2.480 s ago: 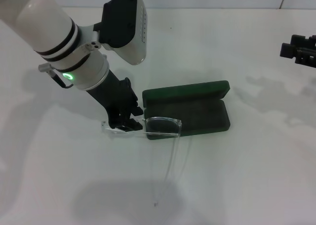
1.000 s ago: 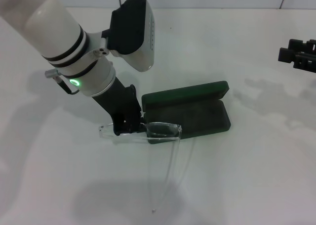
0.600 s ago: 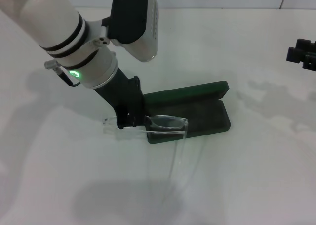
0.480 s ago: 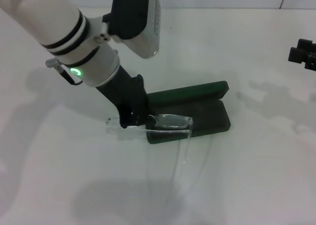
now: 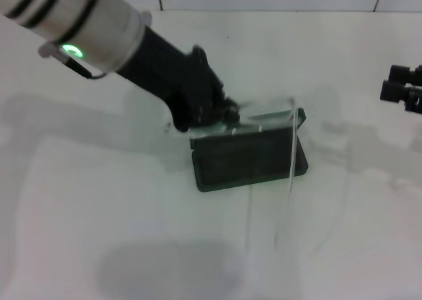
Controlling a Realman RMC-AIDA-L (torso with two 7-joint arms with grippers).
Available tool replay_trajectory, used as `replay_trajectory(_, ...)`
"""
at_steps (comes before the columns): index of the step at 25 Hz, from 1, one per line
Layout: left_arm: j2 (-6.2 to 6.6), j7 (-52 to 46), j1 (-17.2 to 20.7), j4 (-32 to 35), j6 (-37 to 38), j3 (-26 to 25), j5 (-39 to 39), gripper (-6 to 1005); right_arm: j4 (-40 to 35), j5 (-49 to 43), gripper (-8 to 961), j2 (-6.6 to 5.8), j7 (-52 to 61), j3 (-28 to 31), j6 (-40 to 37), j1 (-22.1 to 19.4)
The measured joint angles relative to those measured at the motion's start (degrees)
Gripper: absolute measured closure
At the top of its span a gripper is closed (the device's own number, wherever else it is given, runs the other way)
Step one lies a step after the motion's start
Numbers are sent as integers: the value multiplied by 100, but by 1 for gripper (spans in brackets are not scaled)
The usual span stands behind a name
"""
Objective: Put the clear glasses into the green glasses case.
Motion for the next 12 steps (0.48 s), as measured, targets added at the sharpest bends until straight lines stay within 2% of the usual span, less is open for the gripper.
replay_trajectory(1,1,-15,28,52,-1,-84,-82,930,3,6,476,0,-74,1,-85,-9)
replay_trajectory(7,2,-55,387,15,-72,-1564,-1275,930,434,354,477,26,-795,-17,-651,-37)
replay_trajectory(10,7,-56,682,-7,-81,-1969,-1852,930,829,766,477,23,-1304,187,-968,-56)
replay_trajectory(12,13,-82,884,-77,-85,-2221,-2308,930,1028,965,543,19,-1555,437,-1130,-82)
